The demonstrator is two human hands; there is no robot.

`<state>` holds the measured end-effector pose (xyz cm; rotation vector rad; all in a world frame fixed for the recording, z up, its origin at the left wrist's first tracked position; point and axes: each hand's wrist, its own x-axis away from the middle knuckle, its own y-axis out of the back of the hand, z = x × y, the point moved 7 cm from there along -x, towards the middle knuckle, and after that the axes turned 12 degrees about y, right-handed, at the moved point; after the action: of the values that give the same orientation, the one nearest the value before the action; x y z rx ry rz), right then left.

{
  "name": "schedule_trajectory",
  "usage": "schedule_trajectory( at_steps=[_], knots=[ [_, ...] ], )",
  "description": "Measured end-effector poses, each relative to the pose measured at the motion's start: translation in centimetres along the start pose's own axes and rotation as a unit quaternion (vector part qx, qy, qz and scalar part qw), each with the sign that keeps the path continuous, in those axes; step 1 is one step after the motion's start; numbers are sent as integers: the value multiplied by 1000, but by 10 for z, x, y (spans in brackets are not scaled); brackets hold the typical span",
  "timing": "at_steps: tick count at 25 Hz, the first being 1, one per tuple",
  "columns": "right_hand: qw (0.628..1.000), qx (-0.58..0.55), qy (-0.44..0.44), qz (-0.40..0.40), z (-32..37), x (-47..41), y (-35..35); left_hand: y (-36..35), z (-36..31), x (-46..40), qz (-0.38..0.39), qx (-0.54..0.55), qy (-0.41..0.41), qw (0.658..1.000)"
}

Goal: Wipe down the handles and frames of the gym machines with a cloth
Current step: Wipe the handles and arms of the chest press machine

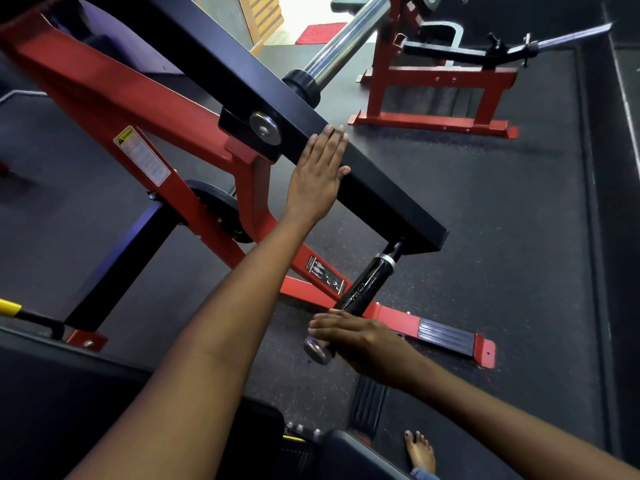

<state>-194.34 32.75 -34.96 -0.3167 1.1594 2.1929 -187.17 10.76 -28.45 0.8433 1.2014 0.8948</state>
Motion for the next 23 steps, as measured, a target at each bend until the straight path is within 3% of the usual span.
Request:
schedule_trajectory(
  at_steps=[2, 3, 4, 5, 6, 7, 8, 9, 10, 14, 17, 21, 23],
  knots=[
    [998, 44, 33, -42, -7, 39, 9, 0, -1, 1, 8, -4, 5, 1000],
    [994, 76, -2, -76, -16, 56, 16, 1, -1, 1, 12, -7, 6, 1000],
    [983, 94, -88, -132, -31, 72, 26, 0, -1, 1, 15, -10, 8, 1000],
    [949, 75, -218, -216, -53, 90, 35, 0, -2, 2, 14, -11, 9, 1000],
    [879, 3, -360, -313, -78, 105, 43, 0, -2, 2, 12, -13, 10, 1000],
    [779, -109, -473, -397, -102, 114, 41, 1, -2, 2, 9, -14, 10, 1000],
    [689, -227, -532, -437, -120, 112, 33, 1, -2, 2, 8, -14, 9, 1000],
    [631, -300, -555, -452, -131, 102, 28, 1, -2, 1, 10, -15, 9, 1000],
    [602, -336, -566, -452, -135, 91, 27, 1, -2, 2, 13, -17, 10, 1000],
    [604, -367, -591, -389, -99, 64, 12, 0, -1, 2, 18, -19, 17, 1000],
    [599, -460, -552, -355, -69, 60, -17, 0, -3, 4, 19, -13, 17, 1000],
    [522, -620, -494, -314, -41, 48, -62, 2, -2, 4, 20, -7, 17, 1000],
    [521, -640, -496, -272, -28, 50, -70, 5, -3, 4, 20, -5, 18, 1000]
  ],
)
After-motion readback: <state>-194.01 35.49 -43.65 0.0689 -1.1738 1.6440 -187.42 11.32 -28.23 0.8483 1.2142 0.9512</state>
